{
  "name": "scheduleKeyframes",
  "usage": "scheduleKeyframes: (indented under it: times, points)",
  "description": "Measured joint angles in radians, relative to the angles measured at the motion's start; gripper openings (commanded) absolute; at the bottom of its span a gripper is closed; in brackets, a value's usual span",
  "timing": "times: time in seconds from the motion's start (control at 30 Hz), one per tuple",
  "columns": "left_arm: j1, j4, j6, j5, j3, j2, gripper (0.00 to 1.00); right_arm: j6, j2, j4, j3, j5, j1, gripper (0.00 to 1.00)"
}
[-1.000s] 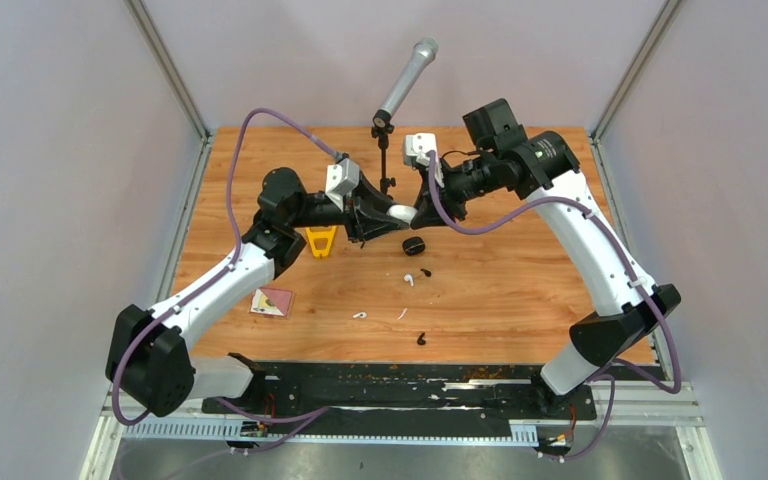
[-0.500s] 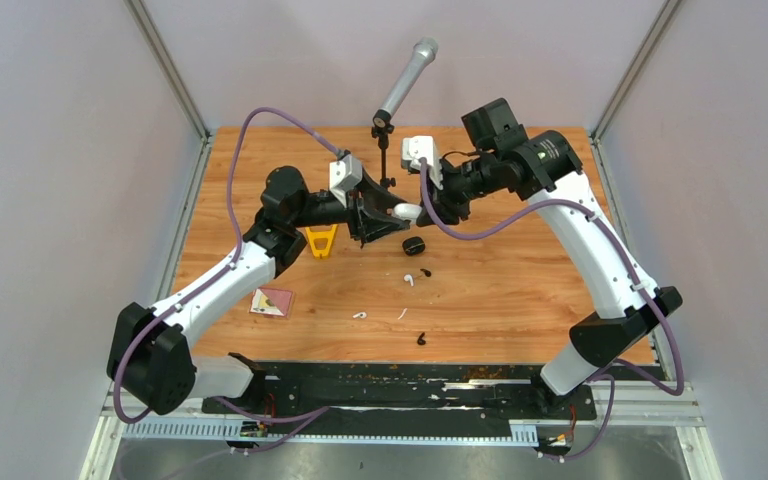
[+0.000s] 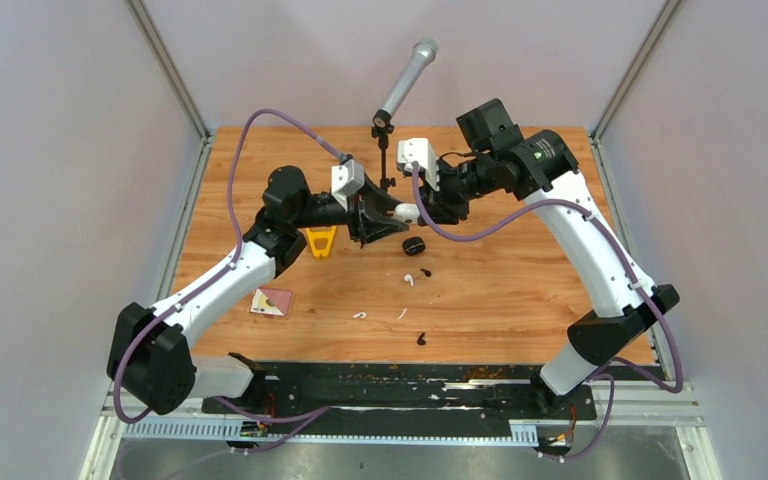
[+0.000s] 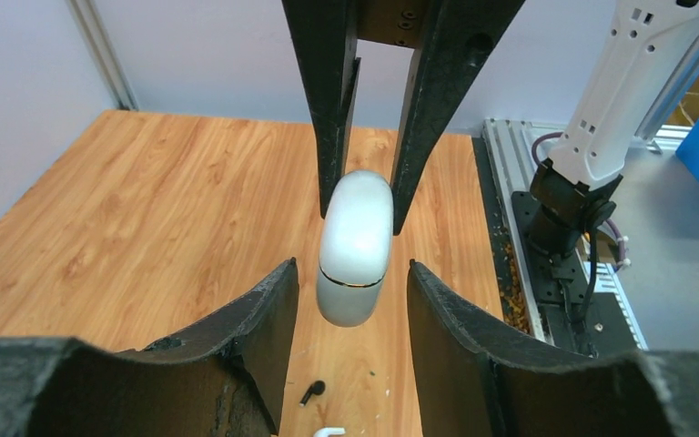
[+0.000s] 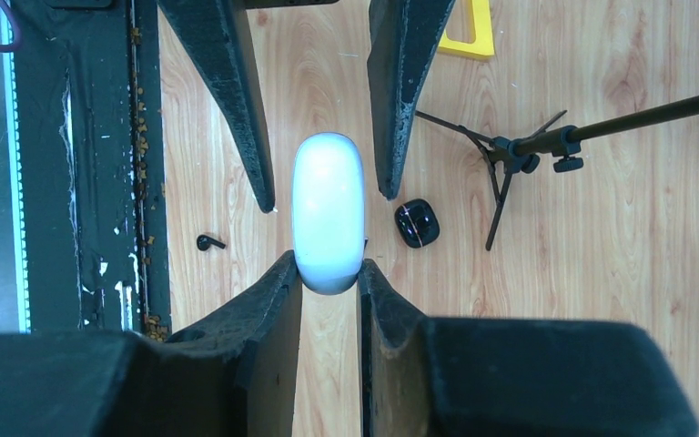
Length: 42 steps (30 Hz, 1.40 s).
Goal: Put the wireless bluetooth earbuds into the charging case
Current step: Pass from the right arm to the left
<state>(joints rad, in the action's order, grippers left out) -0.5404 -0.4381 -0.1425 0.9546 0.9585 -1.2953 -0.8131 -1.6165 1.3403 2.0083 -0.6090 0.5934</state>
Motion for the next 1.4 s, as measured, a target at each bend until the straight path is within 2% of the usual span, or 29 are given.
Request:
scheduleKeyframes:
  times: [0.2,0.37,0.5,0.67,0.77,0.87,0.93,1.0,1.07,1.1,1.4]
  points:
    - [0.000,-0.001,0.022,0.013,0.000,-0.001,0.47,0.000,-0.001,0.006,0.001,0.007,0.000,0.00]
    - [0.000,-0.002,0.026,0.013,0.000,-0.004,0.45,0.001,-0.001,0.006,0.001,0.007,0.000,0.00]
    - [0.000,-0.006,0.025,0.012,0.000,-0.006,0.48,0.002,-0.002,0.008,0.005,0.009,0.000,0.00]
    - [0.000,-0.017,0.016,0.011,0.000,-0.018,0.43,0.010,-0.019,0.009,0.023,0.016,0.002,0.00]
    - [0.000,-0.020,0.014,0.006,0.000,-0.023,0.35,0.020,-0.032,0.010,0.027,0.018,0.005,0.00]
    - [0.002,-0.019,0.013,0.005,0.000,-0.027,0.20,0.027,-0.037,0.011,0.027,0.024,0.006,0.00]
    - [0.002,-0.021,0.015,0.007,0.000,-0.028,0.17,0.028,-0.037,0.012,0.027,0.026,0.006,0.00]
    - [0.002,-0.024,0.015,0.008,-0.001,-0.029,0.23,0.034,-0.037,0.013,0.029,0.027,0.007,0.00]
    - [0.002,-0.028,0.013,0.008,-0.002,-0.029,0.42,0.037,-0.037,0.013,0.029,0.027,0.007,0.00]
    - [0.002,-0.031,0.011,0.006,-0.003,-0.029,0.45,0.040,-0.037,0.013,0.029,0.028,0.007,0.00]
    - [-0.001,-0.073,-0.017,-0.009,-0.020,-0.029,0.43,0.053,-0.037,0.010,0.033,0.034,0.009,0.00]
